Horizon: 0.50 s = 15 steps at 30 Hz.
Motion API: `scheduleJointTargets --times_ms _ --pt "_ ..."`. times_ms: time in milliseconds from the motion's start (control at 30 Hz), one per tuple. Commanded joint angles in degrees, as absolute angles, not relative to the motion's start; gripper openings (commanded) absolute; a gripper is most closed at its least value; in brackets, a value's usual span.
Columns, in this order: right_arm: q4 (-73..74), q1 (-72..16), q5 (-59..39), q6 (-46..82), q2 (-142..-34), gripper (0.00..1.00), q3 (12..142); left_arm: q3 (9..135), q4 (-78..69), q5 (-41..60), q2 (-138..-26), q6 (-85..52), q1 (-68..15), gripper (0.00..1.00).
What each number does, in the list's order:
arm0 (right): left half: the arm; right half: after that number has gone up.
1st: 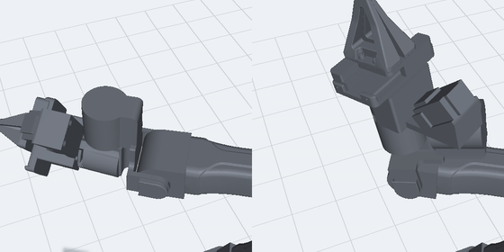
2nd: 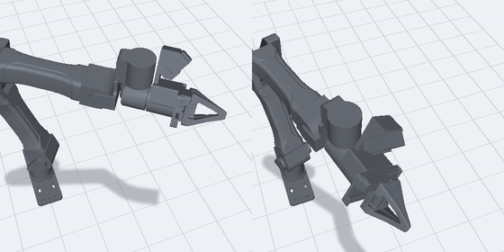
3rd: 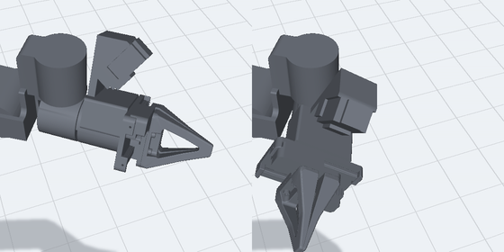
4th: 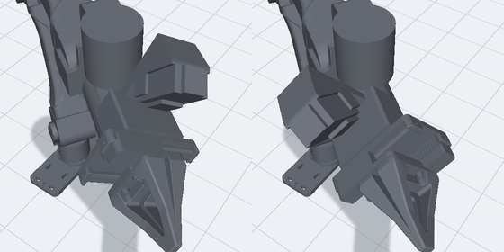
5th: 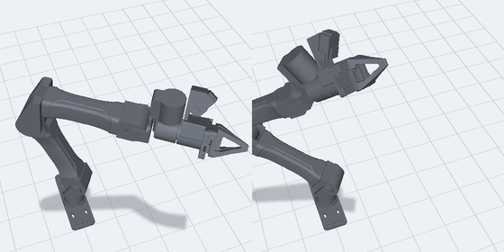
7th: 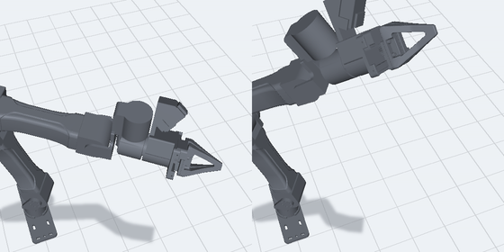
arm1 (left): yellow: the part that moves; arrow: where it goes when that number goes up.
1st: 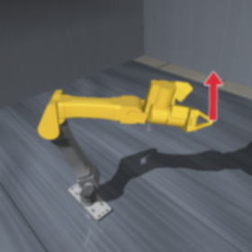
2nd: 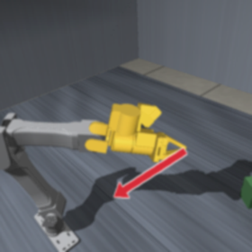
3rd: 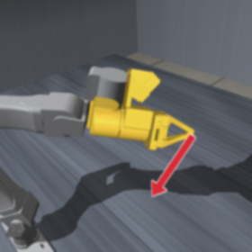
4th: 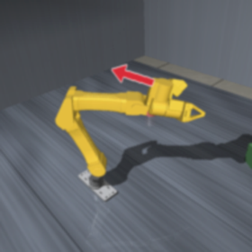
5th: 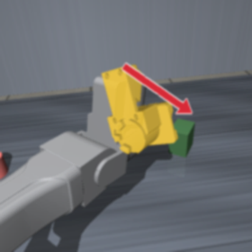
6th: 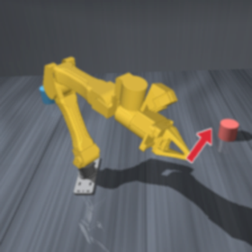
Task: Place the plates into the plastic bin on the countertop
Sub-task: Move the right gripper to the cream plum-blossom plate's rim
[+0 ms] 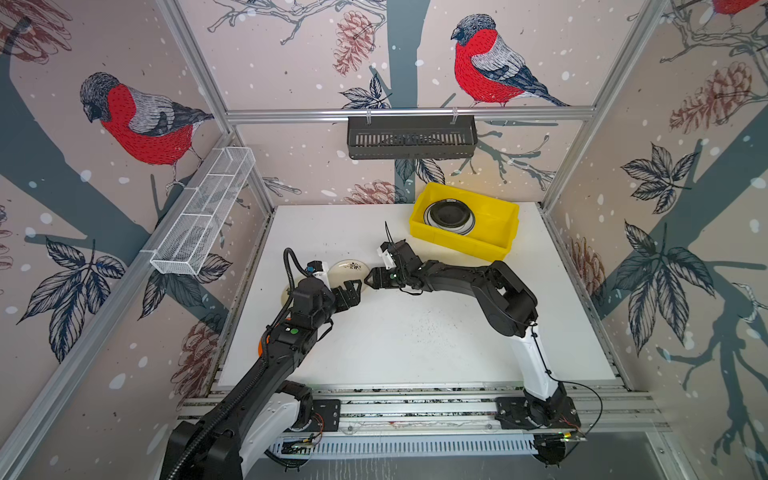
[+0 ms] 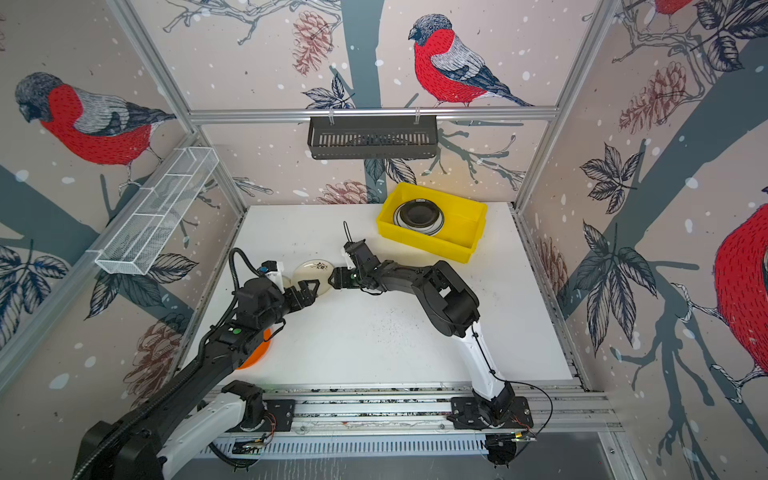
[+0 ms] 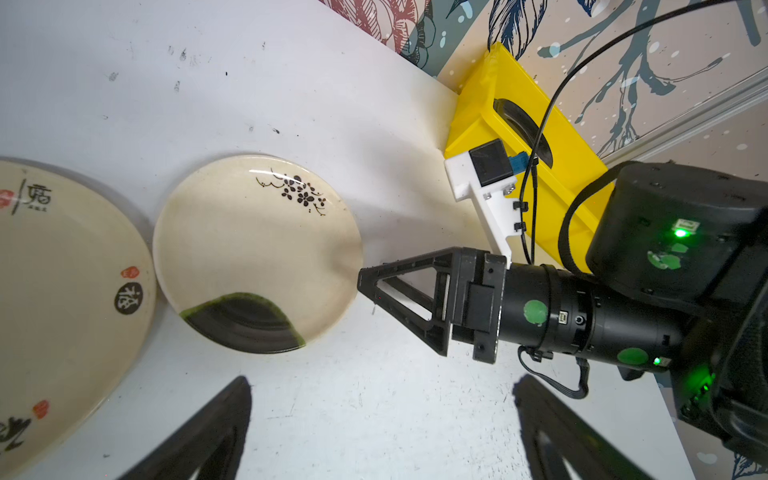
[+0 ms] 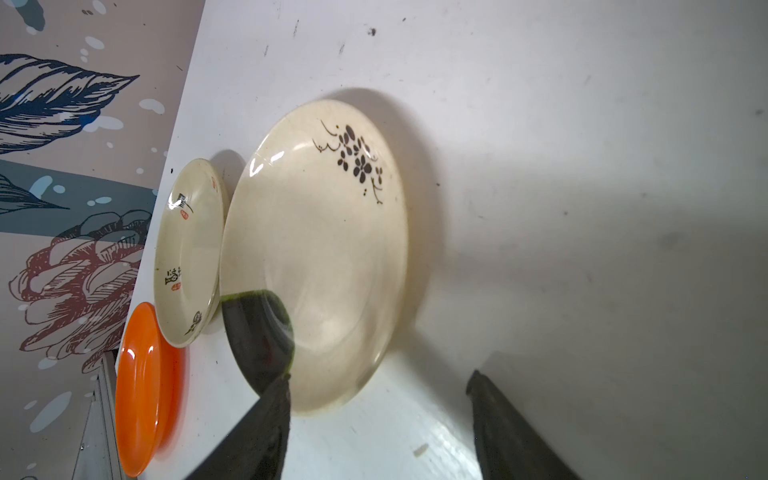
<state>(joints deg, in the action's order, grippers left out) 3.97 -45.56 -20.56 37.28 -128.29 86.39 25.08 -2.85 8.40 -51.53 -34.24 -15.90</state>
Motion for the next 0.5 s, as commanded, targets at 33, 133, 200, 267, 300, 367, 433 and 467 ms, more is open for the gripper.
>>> scheduleJointTargets --times_ms 33,133,200,267,300,367,433,467 --pt "1.7 -45.5 -20.0 37.4 -130.1 0.67 88.0 25.0 -2.6 7.4 -51.3 -34.1 -15.8 0.98" --pt "1.8 -45.6 -20.5 37.7 -130.7 0.66 88.5 24.7 -2.7 7.3 -51.2 -34.0 -15.8 0.98" --pt "2.1 -45.6 -21.0 38.0 -130.9 0.66 88.7 24.5 -2.8 7.2 -51.0 -33.9 -15.8 0.98" --pt "2.3 -45.7 -21.2 38.1 -131.2 0.64 88.9 24.3 -2.9 7.1 -51.1 -33.8 -15.8 0.98" --pt "2.2 -45.6 -21.5 38.3 -131.5 0.62 89.3 24.4 -2.9 7.1 -51.2 -33.7 -15.8 0.98" --pt "2.1 -45.7 -22.1 38.2 -132.0 0.60 90.0 24.4 -2.9 7.1 -51.3 -33.4 -15.7 0.98" --pt "1.6 -45.8 -22.0 38.1 -132.3 0.57 90.6 24.4 -3.0 7.0 -51.6 -33.2 -15.8 0.98" --pt "1.1 -45.9 -21.9 38.0 -132.6 0.53 91.0 24.4 -3.1 7.1 -51.7 -33.1 -15.7 0.98"
